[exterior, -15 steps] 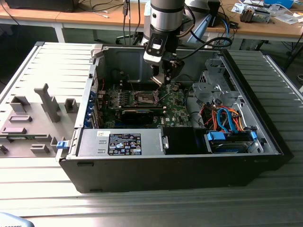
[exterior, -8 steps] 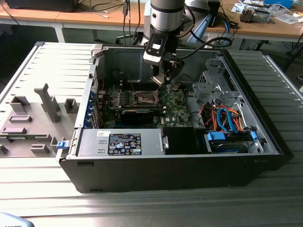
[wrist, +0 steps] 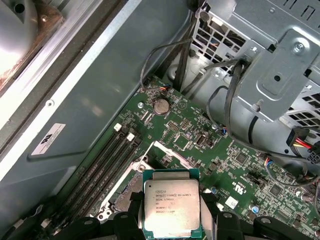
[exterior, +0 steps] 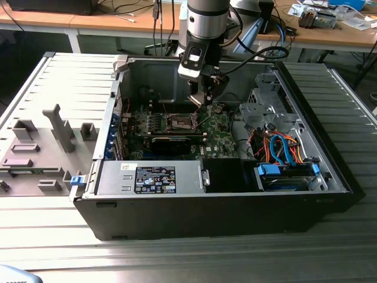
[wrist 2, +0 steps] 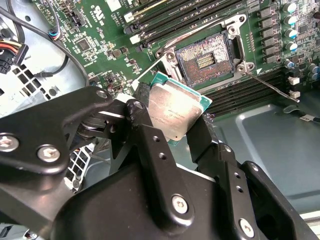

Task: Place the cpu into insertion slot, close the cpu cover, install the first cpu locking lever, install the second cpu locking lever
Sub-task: 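Place the cpu into insertion slot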

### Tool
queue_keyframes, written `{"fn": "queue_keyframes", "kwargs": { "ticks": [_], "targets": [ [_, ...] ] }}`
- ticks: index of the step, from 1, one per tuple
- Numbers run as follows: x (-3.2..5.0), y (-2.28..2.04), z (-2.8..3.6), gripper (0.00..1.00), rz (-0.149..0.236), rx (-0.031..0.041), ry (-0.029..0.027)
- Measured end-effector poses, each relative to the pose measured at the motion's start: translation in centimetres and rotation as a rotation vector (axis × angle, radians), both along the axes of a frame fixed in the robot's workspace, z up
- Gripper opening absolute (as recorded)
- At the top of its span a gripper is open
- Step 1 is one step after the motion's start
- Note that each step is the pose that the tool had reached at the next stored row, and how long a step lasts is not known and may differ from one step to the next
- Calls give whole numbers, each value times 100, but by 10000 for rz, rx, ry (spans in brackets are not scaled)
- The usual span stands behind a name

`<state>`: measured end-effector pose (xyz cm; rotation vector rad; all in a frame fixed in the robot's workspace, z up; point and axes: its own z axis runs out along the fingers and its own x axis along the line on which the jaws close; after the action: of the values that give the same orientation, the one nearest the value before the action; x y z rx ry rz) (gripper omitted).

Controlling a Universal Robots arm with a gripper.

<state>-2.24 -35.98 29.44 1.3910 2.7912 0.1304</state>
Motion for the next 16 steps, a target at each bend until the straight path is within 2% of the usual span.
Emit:
{"fn": "queue_keyframes", "kwargs": {
  "ticks": [16],
  "targets": [
    [0,0,0,54,-137,0,0]
  ]
}}
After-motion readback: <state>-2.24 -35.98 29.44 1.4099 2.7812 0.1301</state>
